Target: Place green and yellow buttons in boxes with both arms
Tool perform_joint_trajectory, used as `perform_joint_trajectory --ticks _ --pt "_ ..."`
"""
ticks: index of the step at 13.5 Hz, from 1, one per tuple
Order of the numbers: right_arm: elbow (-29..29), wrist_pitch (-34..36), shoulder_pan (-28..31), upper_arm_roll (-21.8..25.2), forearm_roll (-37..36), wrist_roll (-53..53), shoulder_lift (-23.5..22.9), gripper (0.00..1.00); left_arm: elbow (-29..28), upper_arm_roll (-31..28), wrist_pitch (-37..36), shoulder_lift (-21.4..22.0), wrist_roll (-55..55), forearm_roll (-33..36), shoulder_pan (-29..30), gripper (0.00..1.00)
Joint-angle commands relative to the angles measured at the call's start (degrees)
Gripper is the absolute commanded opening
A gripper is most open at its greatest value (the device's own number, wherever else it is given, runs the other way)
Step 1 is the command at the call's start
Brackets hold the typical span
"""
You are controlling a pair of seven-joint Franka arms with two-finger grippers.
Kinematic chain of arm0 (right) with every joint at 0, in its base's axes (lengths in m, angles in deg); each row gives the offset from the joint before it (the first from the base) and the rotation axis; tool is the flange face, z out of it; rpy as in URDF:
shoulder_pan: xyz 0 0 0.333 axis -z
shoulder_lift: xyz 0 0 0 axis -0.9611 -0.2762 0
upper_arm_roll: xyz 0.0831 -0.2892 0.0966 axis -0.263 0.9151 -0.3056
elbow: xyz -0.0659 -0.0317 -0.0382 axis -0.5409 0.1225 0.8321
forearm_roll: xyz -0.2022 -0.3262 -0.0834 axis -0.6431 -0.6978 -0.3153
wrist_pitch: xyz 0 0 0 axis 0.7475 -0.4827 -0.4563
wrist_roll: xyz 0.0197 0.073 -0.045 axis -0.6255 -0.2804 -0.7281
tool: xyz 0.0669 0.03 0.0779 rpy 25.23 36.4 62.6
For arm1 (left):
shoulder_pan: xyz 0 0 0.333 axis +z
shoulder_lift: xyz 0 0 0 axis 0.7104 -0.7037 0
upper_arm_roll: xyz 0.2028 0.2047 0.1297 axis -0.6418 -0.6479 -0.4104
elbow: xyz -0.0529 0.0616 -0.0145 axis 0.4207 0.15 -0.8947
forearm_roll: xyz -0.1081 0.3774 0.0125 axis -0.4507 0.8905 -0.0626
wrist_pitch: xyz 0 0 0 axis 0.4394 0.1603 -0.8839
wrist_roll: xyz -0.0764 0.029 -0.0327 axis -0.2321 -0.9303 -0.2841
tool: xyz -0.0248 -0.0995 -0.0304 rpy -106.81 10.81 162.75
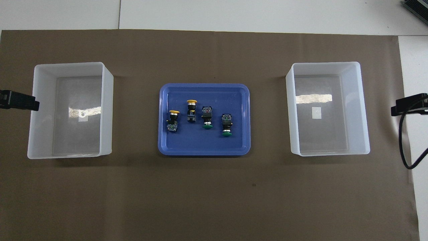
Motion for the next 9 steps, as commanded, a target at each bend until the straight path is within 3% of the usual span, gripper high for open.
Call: perform_joint_trajectory --ticks 1,9 --pt "-0.6 0.0 -0.1 -0.2 0.2 -1.2 1.0 1.00 1.5 0.1 -1.8 -0.4 0.5 -0.3 0.1 1.00" --pt "-4.2 -1.6 -0.7 -0.5 0.3 -3.2 2.7 1.00 0.3 0.2 -1.1 0.1 0.0 -0.3 0.3 1.00"
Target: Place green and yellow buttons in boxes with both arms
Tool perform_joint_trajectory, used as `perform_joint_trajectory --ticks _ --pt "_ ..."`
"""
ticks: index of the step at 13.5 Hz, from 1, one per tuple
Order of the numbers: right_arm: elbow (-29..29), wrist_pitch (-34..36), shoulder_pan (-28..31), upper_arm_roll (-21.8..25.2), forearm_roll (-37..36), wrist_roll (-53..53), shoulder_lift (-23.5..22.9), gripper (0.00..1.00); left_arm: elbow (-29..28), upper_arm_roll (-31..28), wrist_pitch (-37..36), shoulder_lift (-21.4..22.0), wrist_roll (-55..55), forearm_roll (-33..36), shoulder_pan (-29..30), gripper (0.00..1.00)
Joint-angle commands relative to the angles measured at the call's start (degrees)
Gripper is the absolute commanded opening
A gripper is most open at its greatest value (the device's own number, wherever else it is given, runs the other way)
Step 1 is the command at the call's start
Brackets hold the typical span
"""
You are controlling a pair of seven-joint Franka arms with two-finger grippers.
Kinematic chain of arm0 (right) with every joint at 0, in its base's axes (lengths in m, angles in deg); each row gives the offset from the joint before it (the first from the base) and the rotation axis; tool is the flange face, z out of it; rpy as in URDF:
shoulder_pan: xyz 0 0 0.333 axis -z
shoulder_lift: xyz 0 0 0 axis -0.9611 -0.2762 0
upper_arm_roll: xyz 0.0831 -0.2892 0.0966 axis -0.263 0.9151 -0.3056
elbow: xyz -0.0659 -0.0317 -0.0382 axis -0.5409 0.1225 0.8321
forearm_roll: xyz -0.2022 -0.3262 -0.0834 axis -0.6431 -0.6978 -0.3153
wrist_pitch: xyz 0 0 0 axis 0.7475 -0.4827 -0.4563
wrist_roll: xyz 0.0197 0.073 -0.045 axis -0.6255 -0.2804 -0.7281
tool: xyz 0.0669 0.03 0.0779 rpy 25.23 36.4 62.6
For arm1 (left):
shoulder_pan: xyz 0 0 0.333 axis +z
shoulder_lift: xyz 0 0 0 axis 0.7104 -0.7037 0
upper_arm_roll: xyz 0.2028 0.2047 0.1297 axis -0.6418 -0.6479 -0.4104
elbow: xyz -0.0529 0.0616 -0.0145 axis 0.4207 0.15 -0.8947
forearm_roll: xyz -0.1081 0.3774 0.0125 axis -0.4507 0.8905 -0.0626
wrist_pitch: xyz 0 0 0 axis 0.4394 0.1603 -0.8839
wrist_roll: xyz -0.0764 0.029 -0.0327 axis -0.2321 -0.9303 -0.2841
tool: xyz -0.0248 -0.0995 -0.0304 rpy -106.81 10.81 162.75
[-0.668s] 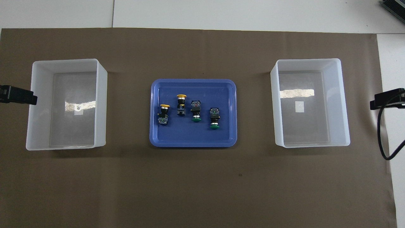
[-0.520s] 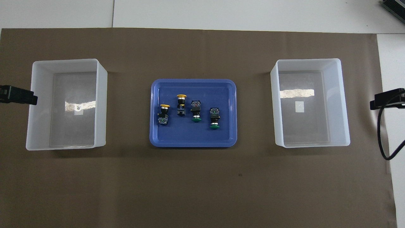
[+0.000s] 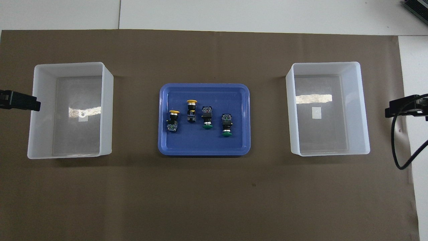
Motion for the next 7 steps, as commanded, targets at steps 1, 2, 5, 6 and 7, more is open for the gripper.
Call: perform_joint_trajectory --ticks 1,2,5,6,7 --pt "-2.5 -1.6 0.2 -0.2 0.3 -1.0 2.0 1.00 0.1 0.0 -0.9 0.1 0.2 -0.3 0.3 1.00" --pt "-2.5 -2.1 0.1 -0.2 0.3 -1.2 2.0 1.00 0.0 0.0 -1.0 0.2 0.2 -0.3 0.2 1.00" --pt "-4.2 -6.4 -2.4 -0.5 0.3 -4.4 1.2 1.00 -0.2 0.0 -1.5 0.4 0.2 -0.3 0.1 1.00" --pt "-5.8 -8.6 -4.6 -0.5 0.2 -8.1 0.9 1.00 -0.2 0.0 -1.5 0.4 0.1 -0.3 0.1 1.00" --pt "-6.4 -11.5 -5.3 -0.5 0.3 -9.8 0.4 1.00 -0.2 0.1 -1.6 0.4 -0.1 -0.3 0.0 1.00"
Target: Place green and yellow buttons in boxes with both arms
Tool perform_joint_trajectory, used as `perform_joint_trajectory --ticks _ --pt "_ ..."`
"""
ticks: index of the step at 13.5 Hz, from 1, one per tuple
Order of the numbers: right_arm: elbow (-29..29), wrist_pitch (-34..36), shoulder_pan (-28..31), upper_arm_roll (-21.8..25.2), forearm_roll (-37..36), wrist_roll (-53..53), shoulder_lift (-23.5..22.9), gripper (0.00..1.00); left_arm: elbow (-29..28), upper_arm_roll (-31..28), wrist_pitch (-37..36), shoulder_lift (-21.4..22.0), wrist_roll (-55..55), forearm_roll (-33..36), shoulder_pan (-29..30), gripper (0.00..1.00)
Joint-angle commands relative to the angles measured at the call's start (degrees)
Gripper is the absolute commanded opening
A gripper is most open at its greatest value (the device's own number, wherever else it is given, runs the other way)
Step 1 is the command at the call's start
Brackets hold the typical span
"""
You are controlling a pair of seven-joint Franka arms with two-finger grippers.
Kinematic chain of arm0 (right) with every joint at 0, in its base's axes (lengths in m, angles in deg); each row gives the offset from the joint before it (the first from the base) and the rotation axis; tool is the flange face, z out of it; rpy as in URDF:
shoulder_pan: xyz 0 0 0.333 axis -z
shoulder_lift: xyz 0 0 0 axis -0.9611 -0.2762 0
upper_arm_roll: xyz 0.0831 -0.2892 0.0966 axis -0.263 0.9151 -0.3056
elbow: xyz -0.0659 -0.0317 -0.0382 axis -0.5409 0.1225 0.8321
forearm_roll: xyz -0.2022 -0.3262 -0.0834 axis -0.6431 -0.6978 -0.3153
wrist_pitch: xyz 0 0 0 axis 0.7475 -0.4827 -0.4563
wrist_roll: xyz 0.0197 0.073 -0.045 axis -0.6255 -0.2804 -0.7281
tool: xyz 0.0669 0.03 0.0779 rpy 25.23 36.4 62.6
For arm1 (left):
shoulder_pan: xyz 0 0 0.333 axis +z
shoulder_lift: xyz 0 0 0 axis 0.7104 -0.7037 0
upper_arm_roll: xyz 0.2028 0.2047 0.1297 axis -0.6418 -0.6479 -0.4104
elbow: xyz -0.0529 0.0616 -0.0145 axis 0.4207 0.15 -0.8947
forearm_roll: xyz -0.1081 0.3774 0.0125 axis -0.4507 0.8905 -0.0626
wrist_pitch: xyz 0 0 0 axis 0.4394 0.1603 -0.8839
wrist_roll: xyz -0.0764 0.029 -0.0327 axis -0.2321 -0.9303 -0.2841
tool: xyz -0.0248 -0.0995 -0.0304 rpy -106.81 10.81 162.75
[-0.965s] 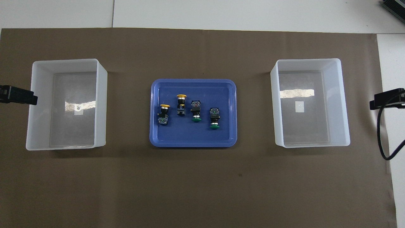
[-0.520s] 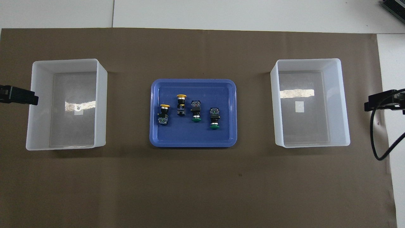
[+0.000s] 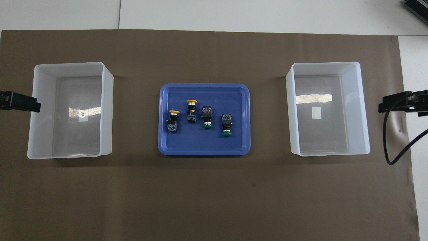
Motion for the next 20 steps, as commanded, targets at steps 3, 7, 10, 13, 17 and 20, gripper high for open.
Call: perform_joint_trajectory --ticks 3,7,10,13,17,20 --pt "-3.0 -11.3 -7.3 -0.3 0.1 -7.4 -5.9 1.00 -2.5 0.4 -1.9 1.7 0.1 -0.3 -0.9 1.00" --pt "-2.9 -26.2 -16.8 -0.3 0.1 -19.3 -18.1 1.00 -6.4 0.5 0.4 3.3 0.0 -0.3 -2.0 1.00" --pt "-3.3 -32.5 -21.6 -0.3 0.1 -24.0 -22.6 1.00 -14.9 0.6 8.8 6.5 -3.8 -0.3 -5.6 1.00" --pt "-6.5 -36.7 -24.4 -0.3 0.1 -25.7 -23.4 1.00 -17.7 0.7 13.6 6.1 -8.6 -0.3 -8.7 1.00" --pt "-7.1 -40.1 -28.5 -0.3 0.1 -27.7 -27.0 1.00 -25.1 0.8 23.8 5.4 -16.6 -0.4 -14.3 1.00" --pt "-8.3 -40.4 -29.0 -0.3 0.0 -27.1 -27.8 1.00 -27.2 0.8 31.5 0.2 -23.2 -0.4 -18.9 1.00"
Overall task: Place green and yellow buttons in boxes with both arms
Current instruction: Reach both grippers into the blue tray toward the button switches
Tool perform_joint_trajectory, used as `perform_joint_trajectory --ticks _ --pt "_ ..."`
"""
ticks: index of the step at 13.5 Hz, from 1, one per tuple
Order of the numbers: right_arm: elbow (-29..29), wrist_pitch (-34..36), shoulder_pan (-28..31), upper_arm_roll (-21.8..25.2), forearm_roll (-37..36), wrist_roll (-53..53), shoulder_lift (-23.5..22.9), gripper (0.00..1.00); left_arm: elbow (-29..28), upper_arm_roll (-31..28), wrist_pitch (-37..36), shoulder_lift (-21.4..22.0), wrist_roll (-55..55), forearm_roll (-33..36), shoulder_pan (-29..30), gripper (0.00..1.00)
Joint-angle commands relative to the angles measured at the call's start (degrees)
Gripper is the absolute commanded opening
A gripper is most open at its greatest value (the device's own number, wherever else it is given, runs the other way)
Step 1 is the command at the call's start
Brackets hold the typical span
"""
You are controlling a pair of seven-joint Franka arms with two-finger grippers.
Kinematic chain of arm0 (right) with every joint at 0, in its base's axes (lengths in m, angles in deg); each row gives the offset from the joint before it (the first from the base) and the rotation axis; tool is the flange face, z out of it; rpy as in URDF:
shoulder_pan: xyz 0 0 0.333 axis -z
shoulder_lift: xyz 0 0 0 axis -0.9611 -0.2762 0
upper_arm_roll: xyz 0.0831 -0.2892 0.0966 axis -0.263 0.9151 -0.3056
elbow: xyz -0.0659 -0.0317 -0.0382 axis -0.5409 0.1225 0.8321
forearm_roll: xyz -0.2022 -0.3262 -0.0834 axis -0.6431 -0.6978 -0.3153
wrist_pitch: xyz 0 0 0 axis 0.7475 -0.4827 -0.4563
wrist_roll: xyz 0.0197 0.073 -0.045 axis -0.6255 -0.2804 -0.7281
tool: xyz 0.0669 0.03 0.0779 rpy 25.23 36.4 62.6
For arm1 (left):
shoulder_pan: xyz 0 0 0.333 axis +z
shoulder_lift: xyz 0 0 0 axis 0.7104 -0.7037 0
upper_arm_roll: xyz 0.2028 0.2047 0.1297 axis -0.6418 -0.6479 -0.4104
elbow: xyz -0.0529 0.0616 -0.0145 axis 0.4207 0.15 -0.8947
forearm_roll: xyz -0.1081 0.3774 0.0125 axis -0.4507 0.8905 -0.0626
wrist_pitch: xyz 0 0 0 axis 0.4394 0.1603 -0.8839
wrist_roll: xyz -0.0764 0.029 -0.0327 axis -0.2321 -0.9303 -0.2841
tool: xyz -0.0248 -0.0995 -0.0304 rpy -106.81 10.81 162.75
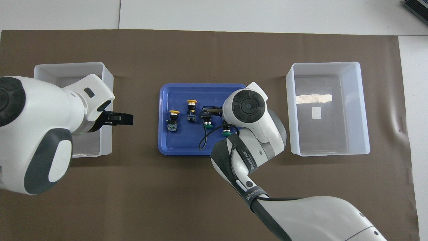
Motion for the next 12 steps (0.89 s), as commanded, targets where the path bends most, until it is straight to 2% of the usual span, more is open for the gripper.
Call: perform_joint_trajectory --ticks 1,3,4,6,7,8,10,12 --pt "-1.9 -1.4 0.2 0.2 0.0 -0.6 0.0 0.96 -1.6 -0.8 6.4 -4.0 -5.9 -0.4 -3.9 1.00" --pt "-3.7 -3.6 -0.7 0.1 0.1 -0.9 -0.2 0.81 -3.2 -0.8 12.1 -5.8 -8.2 -0.4 -5.2 1.00" --pt "-4.3 -3.8 -0.8 0.1 0.1 -0.9 -0.1 0.65 -4.3 -0.7 13.6 -5.9 -8.3 -0.4 -5.3 1.00" --pt "-4.3 -4.9 -1.0 0.1 0.1 -1.6 -0.6 0.40 -5.0 -0.8 15.6 -7.3 -8.9 -0.4 -6.4 0.93" --pt "-4.2 -5.4 -1.3 0.1 0.1 -2.4 -0.9 0.18 -4.5 -0.8 16.8 -8.9 -10.5 -0.4 -7.0 0.90" --pt "-3.6 -4.6 -1.3 0.1 0.2 -2.9 -0.8 0.00 -4.2 -0.9 18.5 -11.6 -12.2 -0.4 -9.0 0.88" --pt "-2.4 0.2 0.9 0.1 0.2 -1.7 2.3 0.00 -4.1 -0.9 21.3 -14.0 -13.7 -0.4 -9.7 0.88" --pt "-0.6 7.4 3.7 0.2 0.2 -1.1 8.0 0.00 -3.9 -0.9 22.1 -15.3 -13.7 -0.4 -9.7 0.88"
